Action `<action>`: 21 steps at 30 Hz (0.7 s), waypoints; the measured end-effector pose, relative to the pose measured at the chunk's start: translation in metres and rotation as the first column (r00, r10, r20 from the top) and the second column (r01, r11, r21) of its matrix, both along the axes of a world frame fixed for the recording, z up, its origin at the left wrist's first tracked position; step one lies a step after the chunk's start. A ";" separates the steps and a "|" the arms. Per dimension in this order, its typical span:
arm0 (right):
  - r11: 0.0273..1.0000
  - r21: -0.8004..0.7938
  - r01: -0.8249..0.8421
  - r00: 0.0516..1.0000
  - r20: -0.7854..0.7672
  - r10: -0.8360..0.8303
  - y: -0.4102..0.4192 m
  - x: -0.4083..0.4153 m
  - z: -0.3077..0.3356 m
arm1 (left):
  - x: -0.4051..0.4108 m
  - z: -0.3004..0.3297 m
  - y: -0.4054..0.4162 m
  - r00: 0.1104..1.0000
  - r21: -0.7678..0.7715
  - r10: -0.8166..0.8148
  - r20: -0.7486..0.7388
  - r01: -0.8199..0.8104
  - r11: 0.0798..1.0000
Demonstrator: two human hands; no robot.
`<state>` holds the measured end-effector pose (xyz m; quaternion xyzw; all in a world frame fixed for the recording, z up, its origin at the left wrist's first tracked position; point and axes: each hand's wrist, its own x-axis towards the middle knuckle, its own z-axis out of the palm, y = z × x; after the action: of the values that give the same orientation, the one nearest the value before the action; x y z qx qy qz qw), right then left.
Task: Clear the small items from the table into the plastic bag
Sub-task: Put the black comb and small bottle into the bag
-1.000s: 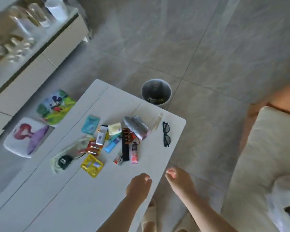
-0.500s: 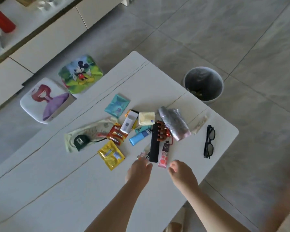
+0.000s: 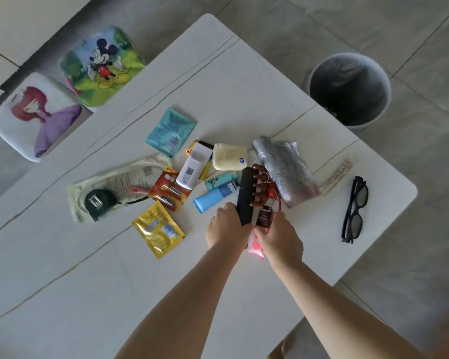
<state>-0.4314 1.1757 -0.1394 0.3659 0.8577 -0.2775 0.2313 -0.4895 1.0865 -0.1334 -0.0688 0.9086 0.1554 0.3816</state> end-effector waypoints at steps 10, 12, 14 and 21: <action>0.978 -0.181 -0.102 0.994 0.029 0.109 -0.004 0.003 0.025 | 0.018 0.033 -0.066 0.959 0.167 0.261 0.108 -0.276 0.947; 0.973 -0.174 -0.150 0.986 0.043 0.160 -0.014 0.001 0.027 | 0.025 0.035 -0.081 0.955 0.160 0.273 0.115 -0.289 0.944; 0.980 -0.135 -0.144 0.989 0.020 0.148 -0.027 -0.002 0.025 | 0.031 0.035 -0.094 0.955 0.147 0.278 0.107 -0.292 0.945; 0.999 0.019 -0.045 0.999 0.023 0.044 -0.072 -0.010 0.005 | 0.047 0.027 -0.118 0.885 0.258 0.428 0.185 -0.464 0.848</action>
<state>-0.4418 1.1038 -0.1343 0.3519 0.8656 -0.2600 0.2434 -0.4428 0.9682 -0.1060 -0.2296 0.8095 0.3688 0.3950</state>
